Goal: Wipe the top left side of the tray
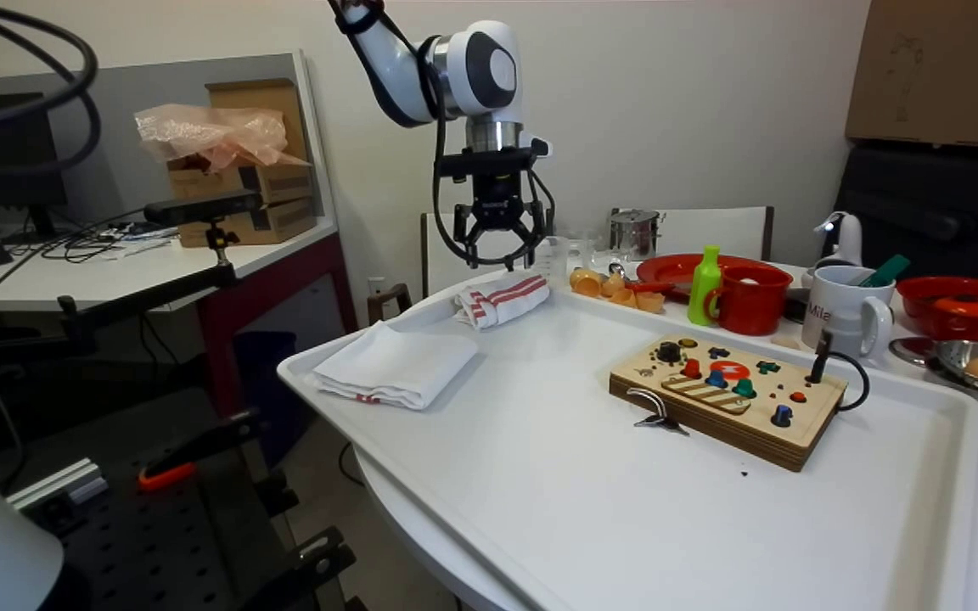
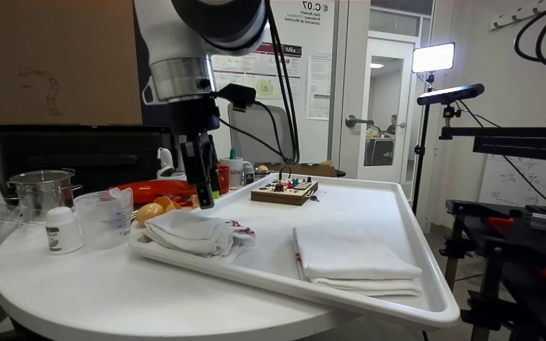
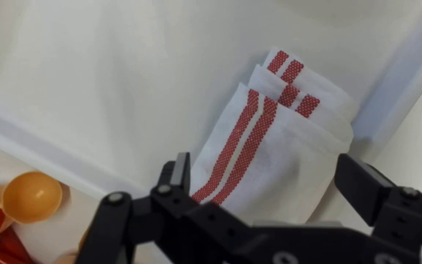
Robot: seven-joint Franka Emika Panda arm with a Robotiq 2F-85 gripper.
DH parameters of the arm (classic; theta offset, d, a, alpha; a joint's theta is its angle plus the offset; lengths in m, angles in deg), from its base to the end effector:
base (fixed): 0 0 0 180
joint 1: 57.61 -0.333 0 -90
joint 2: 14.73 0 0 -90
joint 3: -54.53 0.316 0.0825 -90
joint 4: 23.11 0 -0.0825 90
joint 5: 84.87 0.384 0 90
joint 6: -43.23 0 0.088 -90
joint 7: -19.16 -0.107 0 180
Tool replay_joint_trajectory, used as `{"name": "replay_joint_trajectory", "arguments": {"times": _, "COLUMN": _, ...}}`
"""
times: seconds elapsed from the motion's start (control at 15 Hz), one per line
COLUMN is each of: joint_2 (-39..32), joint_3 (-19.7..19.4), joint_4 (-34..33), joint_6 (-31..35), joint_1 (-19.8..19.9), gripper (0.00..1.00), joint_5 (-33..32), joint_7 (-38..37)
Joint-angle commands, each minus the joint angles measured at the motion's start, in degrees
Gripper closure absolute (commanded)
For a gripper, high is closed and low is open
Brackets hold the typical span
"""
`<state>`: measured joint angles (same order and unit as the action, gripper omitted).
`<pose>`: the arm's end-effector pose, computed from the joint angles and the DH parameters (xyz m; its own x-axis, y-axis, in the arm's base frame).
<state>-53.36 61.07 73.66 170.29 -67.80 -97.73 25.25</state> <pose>0.6385 0.1773 0.1967 0.8574 0.4920 -0.1511 0.5059 -0.8597 0.0714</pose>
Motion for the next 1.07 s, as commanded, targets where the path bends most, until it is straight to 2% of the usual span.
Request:
{"name": "replay_joint_trajectory", "arguments": {"times": 0.0, "joint_2": -2.2, "joint_3": -0.5, "joint_4": -1.0, "joint_6": 1.1, "joint_1": -1.1, "gripper": 0.00, "joint_5": 1.2, "joint_7": -3.1}}
{"name": "replay_joint_trajectory", "arguments": {"times": 0.87, "joint_2": -6.0, "joint_3": -1.1, "joint_4": -5.5, "joint_6": 1.6, "joint_1": -3.4, "gripper": 0.00, "joint_5": 2.1, "joint_7": -10.7}}
{"name": "replay_joint_trajectory", "arguments": {"times": 0.93, "joint_2": -6.4, "joint_3": -1.3, "joint_4": -6.0, "joint_6": 1.5, "joint_1": -3.6, "gripper": 0.25, "joint_5": 2.1, "joint_7": -11.6}}
{"name": "replay_joint_trajectory", "arguments": {"times": 1.0, "joint_2": -6.9, "joint_3": -1.3, "joint_4": -6.5, "joint_6": 1.3, "joint_1": -3.7, "gripper": 0.27, "joint_5": 2.3, "joint_7": -12.0}}
